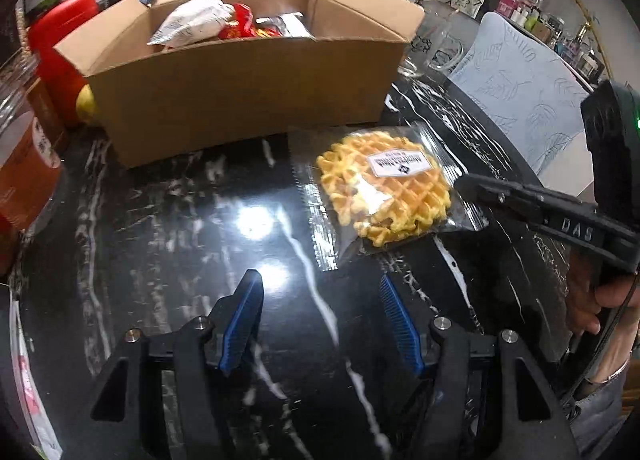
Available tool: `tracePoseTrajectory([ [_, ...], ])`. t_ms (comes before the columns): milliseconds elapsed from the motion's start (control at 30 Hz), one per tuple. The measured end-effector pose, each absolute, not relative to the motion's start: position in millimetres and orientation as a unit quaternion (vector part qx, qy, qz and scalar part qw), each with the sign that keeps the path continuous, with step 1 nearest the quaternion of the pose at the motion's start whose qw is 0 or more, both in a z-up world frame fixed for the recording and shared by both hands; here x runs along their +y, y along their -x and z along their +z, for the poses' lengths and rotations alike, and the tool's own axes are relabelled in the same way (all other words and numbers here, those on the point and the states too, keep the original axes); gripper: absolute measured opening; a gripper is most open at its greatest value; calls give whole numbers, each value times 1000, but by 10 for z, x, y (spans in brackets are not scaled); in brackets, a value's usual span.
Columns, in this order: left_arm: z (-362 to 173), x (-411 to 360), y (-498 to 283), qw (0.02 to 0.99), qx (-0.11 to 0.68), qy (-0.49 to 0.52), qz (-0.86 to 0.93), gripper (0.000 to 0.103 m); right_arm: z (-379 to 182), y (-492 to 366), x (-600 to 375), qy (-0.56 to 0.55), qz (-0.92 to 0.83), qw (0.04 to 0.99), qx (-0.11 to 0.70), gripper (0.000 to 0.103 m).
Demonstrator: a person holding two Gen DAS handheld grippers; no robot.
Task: Organize snacks
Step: 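Position the right tool over the waffle and close it on the wrapper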
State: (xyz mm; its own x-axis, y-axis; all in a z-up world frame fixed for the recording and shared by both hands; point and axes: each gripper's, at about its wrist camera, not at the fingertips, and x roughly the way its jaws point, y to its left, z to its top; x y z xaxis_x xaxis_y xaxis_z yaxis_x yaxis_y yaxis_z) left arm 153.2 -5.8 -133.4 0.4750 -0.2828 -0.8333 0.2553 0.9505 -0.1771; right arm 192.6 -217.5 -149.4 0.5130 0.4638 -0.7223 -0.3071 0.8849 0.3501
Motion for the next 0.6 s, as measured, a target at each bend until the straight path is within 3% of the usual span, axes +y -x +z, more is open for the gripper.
tracePoseTrajectory([
  [167, -1270, 39, -1492, 869, 466, 2, -166, 61, -1483, -1808, -2076, -50, 216, 875, 432, 13],
  [200, -1262, 38, -1500, 870, 464, 1, -169, 61, -1482, -1791, -2059, -43, 217, 875, 431, 18],
  [233, -1249, 42, -1514, 870, 462, 1, -172, 61, -1482, -1778, -2057, -37, 219, 875, 430, 24],
  [300, -1208, 52, -1538, 871, 458, 10, -178, 61, -1483, -1753, -2040, -31, 222, 876, 426, 54],
  [333, -1192, 37, -1565, 872, 455, 13, -182, 61, -1484, -1749, -2032, -33, 227, 876, 425, 58],
  [600, -1058, 54, -1765, 881, 440, -4, -175, 61, -1529, -1850, -2030, -75, 248, 856, 448, 63],
])
